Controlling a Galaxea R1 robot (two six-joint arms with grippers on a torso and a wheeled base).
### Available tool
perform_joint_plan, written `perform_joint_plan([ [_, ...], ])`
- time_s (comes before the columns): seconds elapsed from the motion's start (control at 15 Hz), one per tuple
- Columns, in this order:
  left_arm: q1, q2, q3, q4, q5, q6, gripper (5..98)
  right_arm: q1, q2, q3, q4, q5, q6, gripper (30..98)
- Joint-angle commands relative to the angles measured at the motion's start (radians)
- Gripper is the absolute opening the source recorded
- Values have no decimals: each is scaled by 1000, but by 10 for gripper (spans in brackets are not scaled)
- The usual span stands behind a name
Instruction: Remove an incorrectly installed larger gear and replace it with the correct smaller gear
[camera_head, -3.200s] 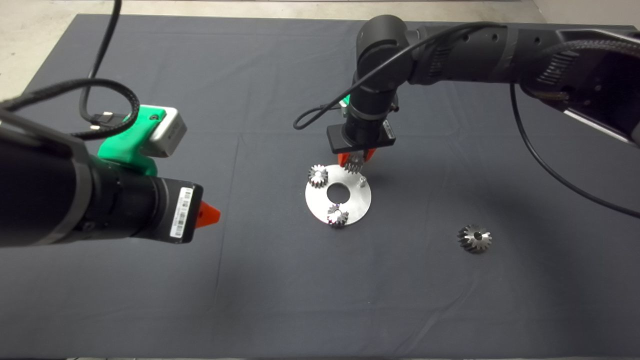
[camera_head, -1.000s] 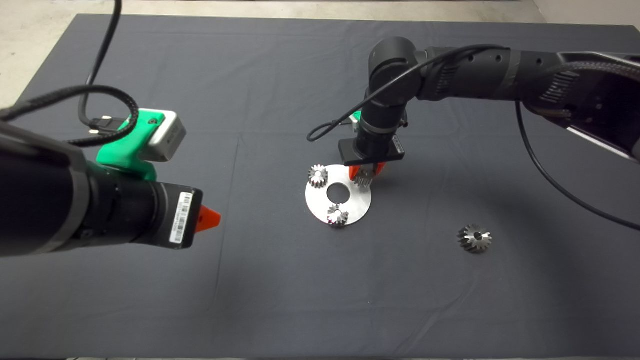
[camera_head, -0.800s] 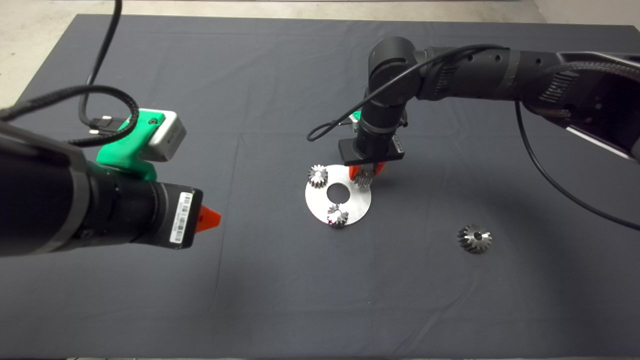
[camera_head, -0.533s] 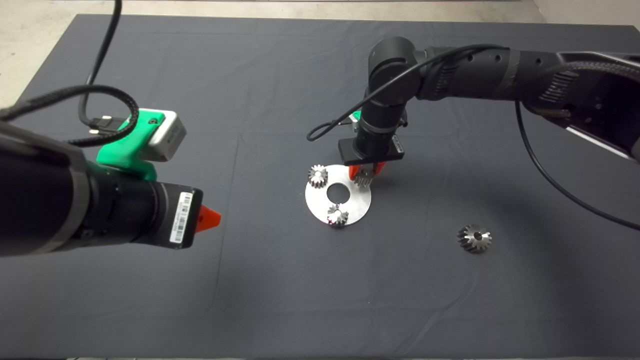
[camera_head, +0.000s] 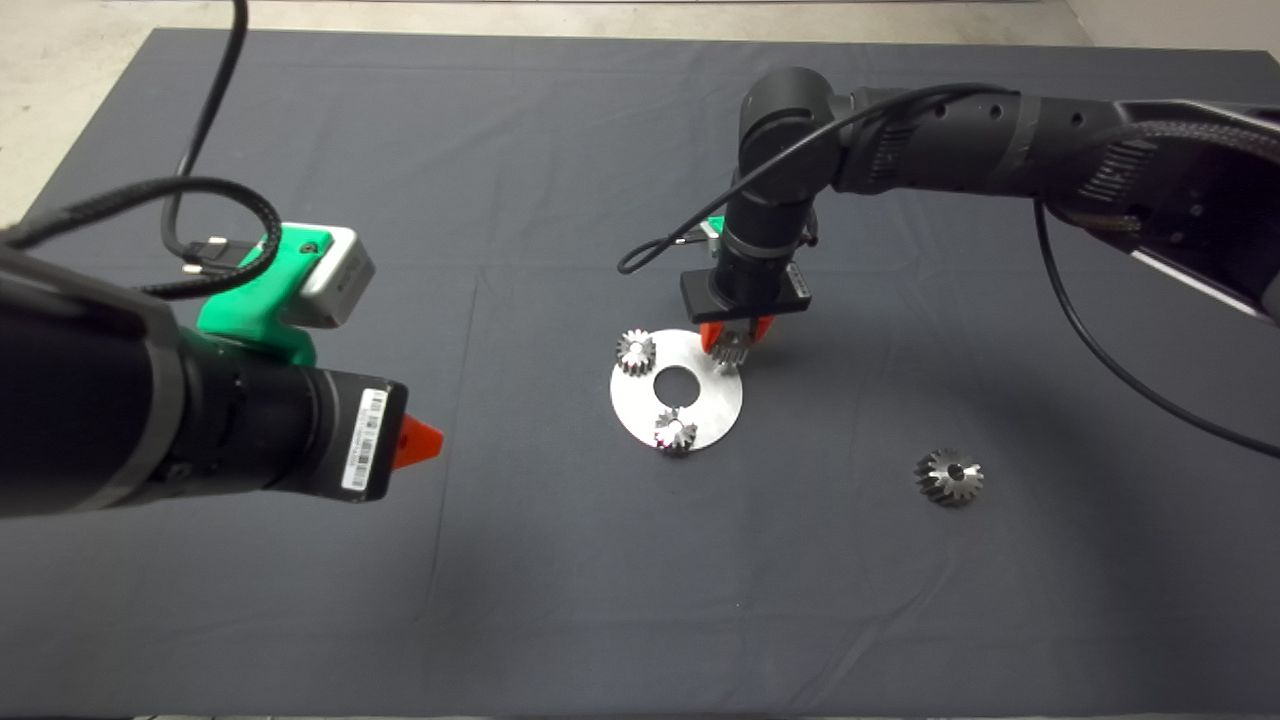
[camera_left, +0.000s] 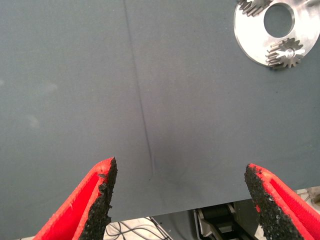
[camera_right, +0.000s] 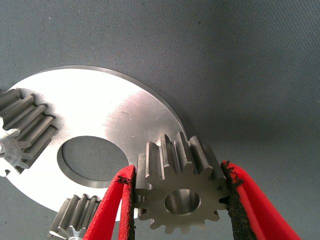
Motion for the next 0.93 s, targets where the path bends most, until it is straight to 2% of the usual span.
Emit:
perform_joint_plan([
  [0.0, -4, 2, 11, 16, 5, -4, 643, 28, 22, -1, -44, -74, -9, 358],
  [0.33, -2, -1, 10, 30, 8, -2, 643, 26, 45, 14, -41, -73, 5, 358],
  [0.87, 7, 6, 11, 31, 5, -5, 643, 28, -23, 49, -41, -76, -3, 357],
])
